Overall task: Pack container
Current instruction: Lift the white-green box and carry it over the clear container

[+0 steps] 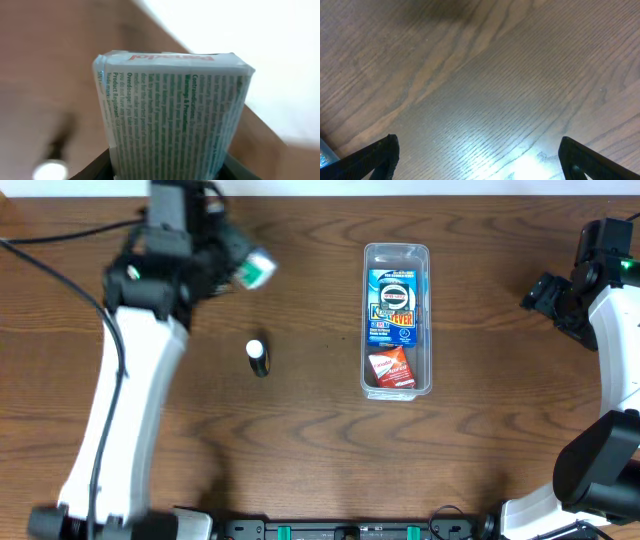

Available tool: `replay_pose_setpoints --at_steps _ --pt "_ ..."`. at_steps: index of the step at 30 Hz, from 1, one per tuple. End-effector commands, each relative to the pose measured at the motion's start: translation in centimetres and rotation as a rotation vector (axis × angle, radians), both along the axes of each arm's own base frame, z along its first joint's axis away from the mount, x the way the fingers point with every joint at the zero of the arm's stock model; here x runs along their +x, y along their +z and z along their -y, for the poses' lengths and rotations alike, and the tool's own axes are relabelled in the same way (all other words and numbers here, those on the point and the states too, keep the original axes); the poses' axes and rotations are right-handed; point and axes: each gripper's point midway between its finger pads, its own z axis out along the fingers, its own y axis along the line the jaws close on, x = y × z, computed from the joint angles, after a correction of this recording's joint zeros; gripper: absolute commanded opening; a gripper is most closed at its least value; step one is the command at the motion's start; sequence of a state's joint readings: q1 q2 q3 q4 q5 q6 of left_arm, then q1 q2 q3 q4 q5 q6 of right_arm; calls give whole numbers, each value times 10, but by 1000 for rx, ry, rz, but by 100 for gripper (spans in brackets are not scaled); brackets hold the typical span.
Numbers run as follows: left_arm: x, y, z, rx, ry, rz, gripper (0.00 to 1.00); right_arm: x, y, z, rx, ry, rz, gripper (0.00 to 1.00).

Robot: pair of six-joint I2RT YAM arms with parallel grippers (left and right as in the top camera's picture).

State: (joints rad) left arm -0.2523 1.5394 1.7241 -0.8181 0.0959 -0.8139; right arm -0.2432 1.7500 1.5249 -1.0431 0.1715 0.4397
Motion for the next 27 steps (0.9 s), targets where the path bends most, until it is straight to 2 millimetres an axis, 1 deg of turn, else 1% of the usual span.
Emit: replay_pose_setpoints --at_steps 1,3,6,8,9,12,13,15,17,21,24,26,27 --pt "-14 14 56 74 -164 86 49 -1 -1 2 -2 -6 -4 99" --pt "-21 14 89 109 -209 122 49 -1 -1 2 -2 -6 -4 99" --pt "-25 7 135 191 -282 178 50 -1 -1 2 -2 -6 -4 99" --pt "-25 -3 162 256 -332 214 55 -1 -1 2 -2 -6 -4 99" --pt "-24 -10 174 288 -352 226 56 -1 -1 2 -2 -6 -4 99" --pt "-18 -34 196 354 -377 227 56 -1 -1 2 -2 -6 -4 99" --pt "-16 -41 200 365 -386 219 56 -1 -1 2 -2 -6 -4 99" --pt "-10 -63 205 388 -393 184 56 -1 -1 2 -2 -6 -4 99" --pt "-3 -85 206 412 -395 145 56 -1 -1 2 -2 -6 -4 99" --pt "6 -122 205 454 -396 79 56 -1 -1 2 -2 -6 -4 99" --pt "9 -135 202 471 -395 50 56 -1 -1 2 -2 -6 -4 99" --pt "9 -137 201 475 -395 45 57 -1 -1 2 -2 -6 -4 99" --pt "9 -136 200 474 -393 46 61 -1 -1 2 -2 -6 -4 99"
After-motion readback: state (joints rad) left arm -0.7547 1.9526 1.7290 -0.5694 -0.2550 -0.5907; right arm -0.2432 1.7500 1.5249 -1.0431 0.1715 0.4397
